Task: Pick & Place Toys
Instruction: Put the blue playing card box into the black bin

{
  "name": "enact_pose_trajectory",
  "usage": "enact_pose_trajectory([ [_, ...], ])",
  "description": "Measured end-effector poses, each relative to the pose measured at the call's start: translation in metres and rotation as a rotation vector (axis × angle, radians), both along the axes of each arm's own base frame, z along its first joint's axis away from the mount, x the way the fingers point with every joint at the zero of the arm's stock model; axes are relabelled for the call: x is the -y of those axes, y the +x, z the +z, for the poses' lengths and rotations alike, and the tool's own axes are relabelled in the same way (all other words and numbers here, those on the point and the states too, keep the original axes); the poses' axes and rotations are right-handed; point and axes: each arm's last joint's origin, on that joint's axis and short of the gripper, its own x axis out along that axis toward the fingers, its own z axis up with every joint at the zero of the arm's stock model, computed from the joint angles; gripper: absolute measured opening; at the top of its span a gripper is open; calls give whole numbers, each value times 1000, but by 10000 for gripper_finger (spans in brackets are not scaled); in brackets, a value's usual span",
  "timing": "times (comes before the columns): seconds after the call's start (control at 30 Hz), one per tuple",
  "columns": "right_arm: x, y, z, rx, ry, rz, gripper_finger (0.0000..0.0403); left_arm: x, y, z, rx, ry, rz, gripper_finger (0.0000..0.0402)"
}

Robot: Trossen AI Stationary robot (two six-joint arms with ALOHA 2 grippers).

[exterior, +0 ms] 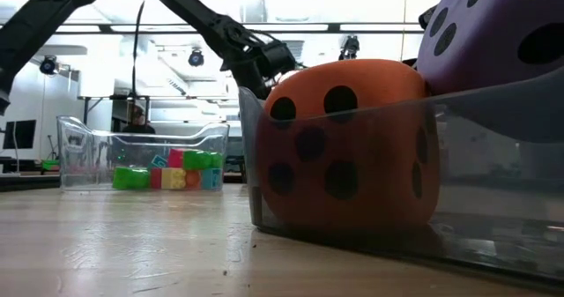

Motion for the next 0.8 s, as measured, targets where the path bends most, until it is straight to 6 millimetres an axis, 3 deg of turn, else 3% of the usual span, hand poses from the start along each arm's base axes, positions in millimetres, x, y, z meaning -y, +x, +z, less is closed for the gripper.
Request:
enact_pose_trajectory([
  [0.3, 0, 0, -1, -7, 1, 0, 290, 6, -9, 39, 92, 14, -20, 332],
  [0.5, 0, 0, -1, -7, 1, 0, 290, 4, -6, 51, 187, 62, 51, 333],
  [0.8, 0, 0, -1, -9, 4, -1, 290, -3, -2, 25, 134, 92, 181, 333],
])
